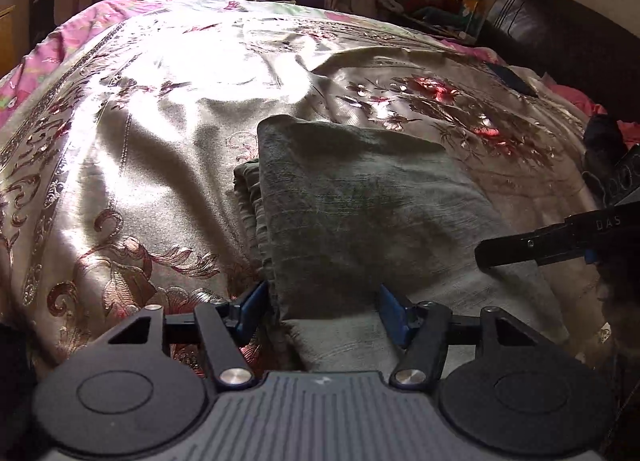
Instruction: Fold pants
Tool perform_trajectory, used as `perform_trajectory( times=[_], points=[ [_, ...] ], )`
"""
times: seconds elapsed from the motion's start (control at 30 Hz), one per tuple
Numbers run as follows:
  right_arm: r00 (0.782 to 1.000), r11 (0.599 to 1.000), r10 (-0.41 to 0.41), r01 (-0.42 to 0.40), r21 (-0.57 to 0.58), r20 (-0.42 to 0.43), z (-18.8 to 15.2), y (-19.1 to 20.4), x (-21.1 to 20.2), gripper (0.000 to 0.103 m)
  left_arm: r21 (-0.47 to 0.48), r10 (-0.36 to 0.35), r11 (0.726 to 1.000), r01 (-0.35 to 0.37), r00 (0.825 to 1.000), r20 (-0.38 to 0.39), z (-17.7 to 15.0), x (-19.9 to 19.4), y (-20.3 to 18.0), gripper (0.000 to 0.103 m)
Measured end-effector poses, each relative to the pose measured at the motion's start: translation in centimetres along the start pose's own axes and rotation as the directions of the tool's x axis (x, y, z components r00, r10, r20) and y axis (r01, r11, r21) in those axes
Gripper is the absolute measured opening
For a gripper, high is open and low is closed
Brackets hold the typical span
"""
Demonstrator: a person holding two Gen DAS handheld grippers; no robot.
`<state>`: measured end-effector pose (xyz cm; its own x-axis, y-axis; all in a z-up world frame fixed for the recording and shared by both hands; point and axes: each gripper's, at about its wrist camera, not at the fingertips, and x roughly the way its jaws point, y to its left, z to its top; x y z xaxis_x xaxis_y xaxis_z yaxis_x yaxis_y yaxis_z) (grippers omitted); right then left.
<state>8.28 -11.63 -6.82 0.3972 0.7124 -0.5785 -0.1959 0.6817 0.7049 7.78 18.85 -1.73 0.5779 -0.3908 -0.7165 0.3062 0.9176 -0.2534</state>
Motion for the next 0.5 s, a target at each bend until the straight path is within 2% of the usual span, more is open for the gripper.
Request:
perform_trajectory(
  times=[0.1, 0.2, 0.27, 0.33, 0.5],
  points=[
    [0.999, 0.999, 0.034, -0.034, 0.013, 0.01, 0.5, 0.0, 1.6, 0.05, -0.115, -0.066, 0.991, 0.068, 0.998, 0.018, 0.7, 0.7, 1.9, 0.076],
    [0.999, 0.999, 0.041, -0.042, 0.032, 0.032, 0.9, 0.2, 2.5, 0.049, -0.156, -0.062, 0.986, 0.065, 0.998, 0.026, 1.2, 1.6, 2.1, 0.075],
    [1.0, 1.0, 0.013, -0.014, 0.026, 0.028, 1.0, 0.6, 2.4, 0.033, -0.141, -0.033, 0.989, 0.036, 0.999, 0.026, 1.4, 1.4, 1.2, 0.072],
    [0.999, 1.0, 0.023, -0.024, 0.019, 0.027, 0.8, 0.6, 1.5, 0.023, -0.115, -0.019, 0.993, 0.022, 0.999, 0.031, 1.2, 0.5, 0.2, 0.064],
    [0.998, 0.998, 0.049, -0.051, 0.026, 0.049, 0.2, 0.0, -1.8, 0.016, -0.113, -0.038, 0.993, 0.04, 0.999, 0.02, 0.8, -0.9, -1.7, 0.052]
  ],
)
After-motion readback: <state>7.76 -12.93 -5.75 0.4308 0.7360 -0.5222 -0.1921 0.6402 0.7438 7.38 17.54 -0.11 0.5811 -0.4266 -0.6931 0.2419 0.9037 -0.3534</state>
